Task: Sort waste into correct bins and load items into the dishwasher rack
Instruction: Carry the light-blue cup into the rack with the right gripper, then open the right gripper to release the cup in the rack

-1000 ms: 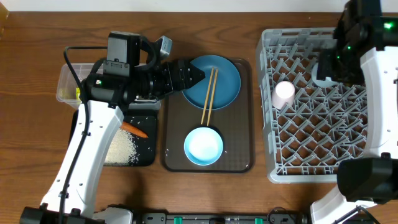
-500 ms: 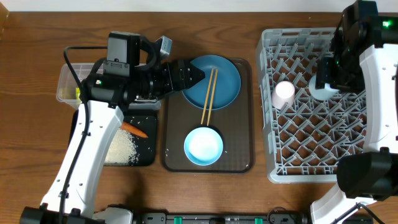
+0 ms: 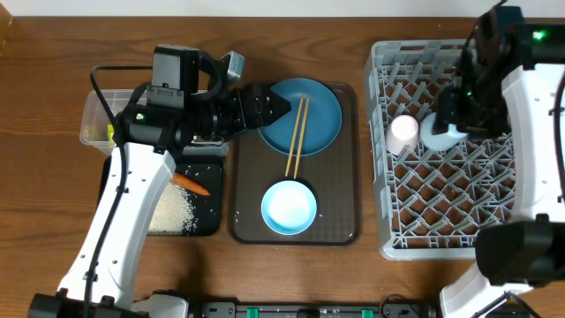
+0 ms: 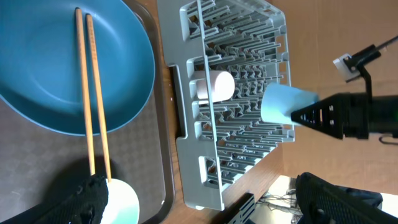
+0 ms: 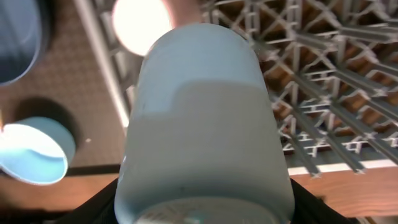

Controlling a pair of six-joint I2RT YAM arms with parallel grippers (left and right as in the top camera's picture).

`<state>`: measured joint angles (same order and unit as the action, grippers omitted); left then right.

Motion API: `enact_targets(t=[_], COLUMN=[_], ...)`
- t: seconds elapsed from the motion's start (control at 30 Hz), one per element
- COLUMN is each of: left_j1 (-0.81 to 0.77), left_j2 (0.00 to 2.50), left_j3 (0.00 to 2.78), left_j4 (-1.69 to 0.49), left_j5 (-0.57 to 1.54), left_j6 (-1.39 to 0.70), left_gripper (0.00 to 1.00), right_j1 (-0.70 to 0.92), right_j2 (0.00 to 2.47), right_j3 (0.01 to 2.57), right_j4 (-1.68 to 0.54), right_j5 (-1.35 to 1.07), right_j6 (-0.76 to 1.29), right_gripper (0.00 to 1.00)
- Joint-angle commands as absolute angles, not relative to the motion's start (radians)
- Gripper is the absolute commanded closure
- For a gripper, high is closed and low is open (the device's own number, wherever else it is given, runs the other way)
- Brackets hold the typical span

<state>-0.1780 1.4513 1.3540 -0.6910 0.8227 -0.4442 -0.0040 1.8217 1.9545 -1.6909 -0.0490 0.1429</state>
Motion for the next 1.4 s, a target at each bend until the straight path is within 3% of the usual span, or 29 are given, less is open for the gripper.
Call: enact_targets(t=[0.0, 0.43, 0.9, 1.37], left_j1=[-0.176, -0.176, -0.176, -0.176], left_j2=[1.452, 1.452, 1.452, 1.452], left_j3=[1.35, 1.35, 1.35, 1.35], left_j4=[-0.691, -0.695, -0.695, -0.695], left_j5=[0.814, 0.814, 0.814, 0.814], left_j6=[-0.438, -0.438, -0.438, -0.438], left_gripper=[0.02, 0.02, 0.02, 0.02], right_j1=[0.049, 0.119, 0.126, 0.177], right_j2=[1.71, 1.589, 1.589, 1.589], right_j3=[1.874, 1.518, 1.368, 1.3], right_j4=[-1.699, -1.553, -1.381, -1.327], right_j5=[-0.086, 0.011, -0.039, -0.041], right_j6=[0.165, 0.221, 0.204, 0.205], right_gripper=[0.89, 0.9, 0.93, 0.84])
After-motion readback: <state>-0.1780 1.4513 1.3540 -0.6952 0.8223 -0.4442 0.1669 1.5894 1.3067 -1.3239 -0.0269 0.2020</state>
